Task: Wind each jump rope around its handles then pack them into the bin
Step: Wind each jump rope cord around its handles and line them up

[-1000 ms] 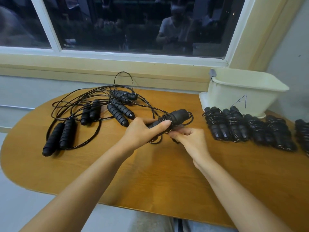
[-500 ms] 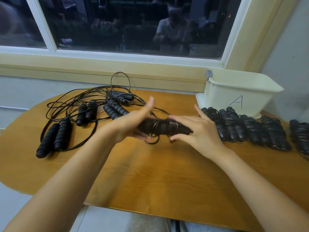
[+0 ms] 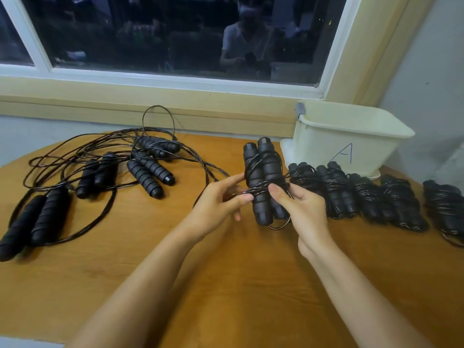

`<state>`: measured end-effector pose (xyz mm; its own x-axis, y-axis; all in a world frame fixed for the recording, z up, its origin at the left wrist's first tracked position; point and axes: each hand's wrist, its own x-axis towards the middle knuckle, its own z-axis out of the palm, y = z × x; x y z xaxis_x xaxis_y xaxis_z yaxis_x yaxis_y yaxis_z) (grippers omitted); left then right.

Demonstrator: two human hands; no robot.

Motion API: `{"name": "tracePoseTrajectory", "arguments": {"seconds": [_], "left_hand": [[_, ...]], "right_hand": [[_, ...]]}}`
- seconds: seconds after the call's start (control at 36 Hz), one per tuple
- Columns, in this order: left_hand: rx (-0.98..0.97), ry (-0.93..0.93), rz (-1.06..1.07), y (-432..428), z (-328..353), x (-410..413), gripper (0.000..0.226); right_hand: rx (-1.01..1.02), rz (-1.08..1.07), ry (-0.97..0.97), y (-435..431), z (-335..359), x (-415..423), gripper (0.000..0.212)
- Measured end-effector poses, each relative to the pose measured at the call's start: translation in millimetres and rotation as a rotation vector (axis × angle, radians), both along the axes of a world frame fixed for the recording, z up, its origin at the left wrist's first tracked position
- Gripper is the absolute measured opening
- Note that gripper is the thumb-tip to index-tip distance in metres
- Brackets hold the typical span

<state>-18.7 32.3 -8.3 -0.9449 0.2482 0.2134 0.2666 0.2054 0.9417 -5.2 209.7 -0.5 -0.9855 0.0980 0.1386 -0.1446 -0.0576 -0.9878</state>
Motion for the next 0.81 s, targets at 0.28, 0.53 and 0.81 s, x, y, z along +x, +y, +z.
{"name": "tracePoseTrajectory", "arguments": {"seconds": [0.28, 0.53, 0.81], "left_hand": [[0.152, -0.213, -0.078, 9, -5, -26, 0.037], [0.327, -0.257, 0.041, 14, -23, -29, 0.028], [0.454, -0.269, 0.246, 20, -21, -19, 0.042]], "right_hand": [[-0.094, -0.036, -0.147, 0, -21, -13, 0.051], [0.183, -0.081, -0.041, -4, -38, -25, 0.051], [0.589, -0.318, 0.455, -8, -52, -21, 0.032]]}}
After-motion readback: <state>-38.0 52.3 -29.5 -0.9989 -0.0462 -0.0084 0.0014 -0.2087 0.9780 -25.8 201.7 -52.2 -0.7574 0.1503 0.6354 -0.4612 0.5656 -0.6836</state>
